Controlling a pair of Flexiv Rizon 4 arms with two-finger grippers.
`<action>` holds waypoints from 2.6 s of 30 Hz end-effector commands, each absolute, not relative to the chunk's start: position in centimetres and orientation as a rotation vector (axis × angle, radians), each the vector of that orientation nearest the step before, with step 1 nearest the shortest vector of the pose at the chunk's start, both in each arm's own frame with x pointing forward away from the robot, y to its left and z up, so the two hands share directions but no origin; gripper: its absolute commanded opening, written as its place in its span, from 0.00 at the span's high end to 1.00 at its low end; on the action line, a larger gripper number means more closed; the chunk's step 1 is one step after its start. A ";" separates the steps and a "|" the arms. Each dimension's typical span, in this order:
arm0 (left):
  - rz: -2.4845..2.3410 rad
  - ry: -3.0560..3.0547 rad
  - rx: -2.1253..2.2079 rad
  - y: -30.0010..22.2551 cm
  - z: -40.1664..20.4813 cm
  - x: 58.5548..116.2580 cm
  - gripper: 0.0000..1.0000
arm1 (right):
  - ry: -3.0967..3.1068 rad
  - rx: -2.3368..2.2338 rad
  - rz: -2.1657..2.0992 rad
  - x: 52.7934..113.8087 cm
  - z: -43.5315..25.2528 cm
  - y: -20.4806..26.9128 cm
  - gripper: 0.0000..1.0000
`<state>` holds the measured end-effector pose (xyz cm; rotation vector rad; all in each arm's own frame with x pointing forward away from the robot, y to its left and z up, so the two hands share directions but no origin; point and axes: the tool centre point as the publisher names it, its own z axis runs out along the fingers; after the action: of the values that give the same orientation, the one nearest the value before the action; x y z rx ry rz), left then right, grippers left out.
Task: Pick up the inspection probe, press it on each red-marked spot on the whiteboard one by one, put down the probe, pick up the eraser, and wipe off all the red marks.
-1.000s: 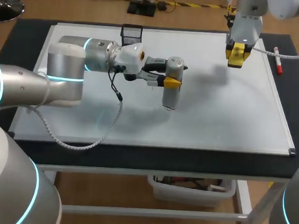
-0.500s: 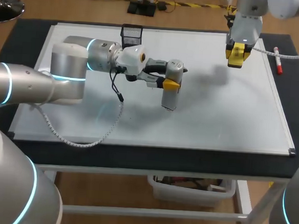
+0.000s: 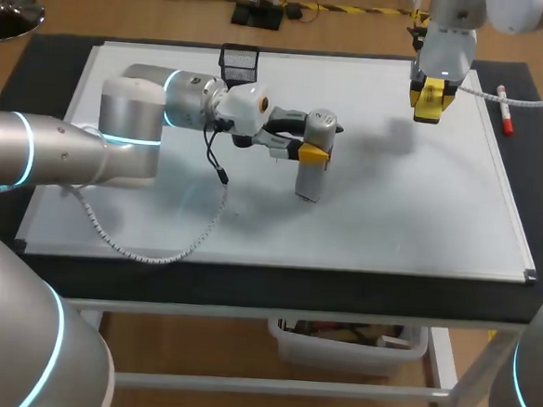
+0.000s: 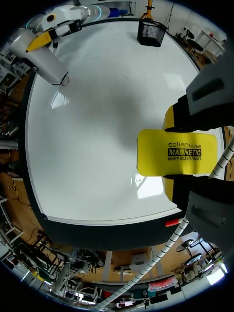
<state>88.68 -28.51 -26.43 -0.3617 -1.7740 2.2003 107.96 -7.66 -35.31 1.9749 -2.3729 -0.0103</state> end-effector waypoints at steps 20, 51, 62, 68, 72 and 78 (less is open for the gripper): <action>2.194 -1.770 -0.319 -28.4 -27.6 89.5 1.00 | -2.368 1.977 -0.008 108.0 -35.2 -7.8 1.00; 2.148 -1.794 -0.296 -28.1 -28.2 89.6 1.00 | -2.368 1.977 -0.008 108.0 -35.2 -7.8 1.00; 2.199 -1.829 -0.324 -26.2 -26.1 90.2 1.00 | -2.368 1.977 -0.008 108.0 -35.2 -7.8 1.00; 2.242 -1.933 -0.263 -21.5 -24.9 91.3 1.00 | -2.368 1.977 -0.008 108.0 -35.2 -7.8 1.00; 2.299 -1.989 -0.213 -18.3 -24.3 92.2 1.00 | -2.368 1.977 -0.008 108.0 -35.2 -7.8 1.00; 2.373 -2.059 -0.136 -13.7 -23.4 93.7 1.00 | -2.368 1.977 -0.008 108.0 -35.2 -7.8 1.00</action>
<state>95.10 -16.27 -24.72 -0.2473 -1.9573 2.3487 107.96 -7.66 -35.31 1.9750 -2.3729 -0.0104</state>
